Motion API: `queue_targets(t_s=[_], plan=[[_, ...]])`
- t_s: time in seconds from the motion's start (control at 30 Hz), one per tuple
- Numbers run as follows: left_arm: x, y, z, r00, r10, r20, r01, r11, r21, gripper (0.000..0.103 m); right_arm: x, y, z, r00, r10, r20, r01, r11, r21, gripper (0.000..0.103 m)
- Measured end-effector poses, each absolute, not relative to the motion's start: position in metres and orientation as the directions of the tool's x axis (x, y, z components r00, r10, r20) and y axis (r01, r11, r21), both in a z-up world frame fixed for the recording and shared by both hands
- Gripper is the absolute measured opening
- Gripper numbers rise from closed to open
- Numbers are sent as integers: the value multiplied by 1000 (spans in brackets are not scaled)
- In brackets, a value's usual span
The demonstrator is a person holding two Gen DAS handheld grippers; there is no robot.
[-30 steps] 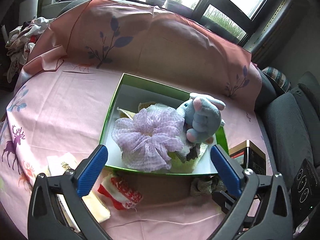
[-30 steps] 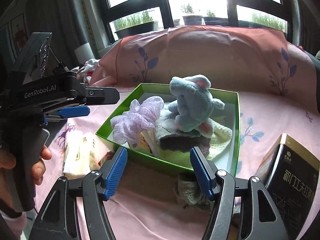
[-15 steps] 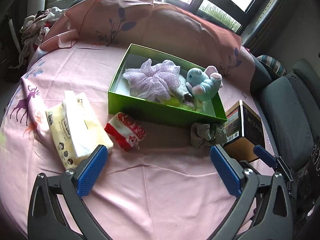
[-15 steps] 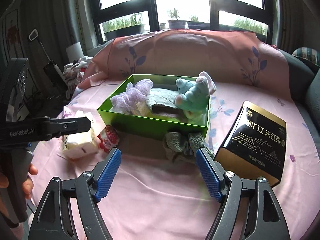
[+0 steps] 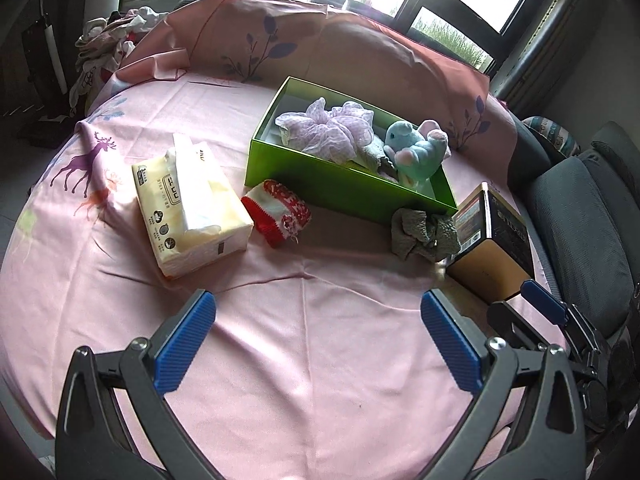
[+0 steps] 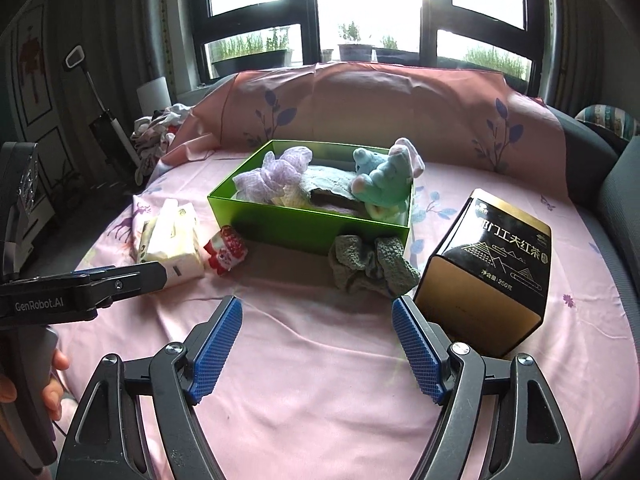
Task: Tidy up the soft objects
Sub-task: 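Move the right tool back toward the red-and-white knitted hat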
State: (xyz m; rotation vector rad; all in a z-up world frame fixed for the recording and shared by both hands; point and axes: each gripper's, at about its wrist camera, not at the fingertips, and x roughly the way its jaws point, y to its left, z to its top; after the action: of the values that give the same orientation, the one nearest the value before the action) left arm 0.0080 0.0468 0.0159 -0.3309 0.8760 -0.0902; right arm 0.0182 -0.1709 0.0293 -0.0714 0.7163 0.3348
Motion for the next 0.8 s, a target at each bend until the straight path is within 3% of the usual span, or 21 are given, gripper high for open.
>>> queue_targets(t_s=[0.57,0.8], plan=[[14,59,-2,624,-223,-749,-87,933,-350,102,35,-156,4,649,292,-702,-350,934,65,78],[17,88,-14,626,-187,-757,-147,925,-350,102,62,-118,-21,536,447,-716,-505,850,153,78]])
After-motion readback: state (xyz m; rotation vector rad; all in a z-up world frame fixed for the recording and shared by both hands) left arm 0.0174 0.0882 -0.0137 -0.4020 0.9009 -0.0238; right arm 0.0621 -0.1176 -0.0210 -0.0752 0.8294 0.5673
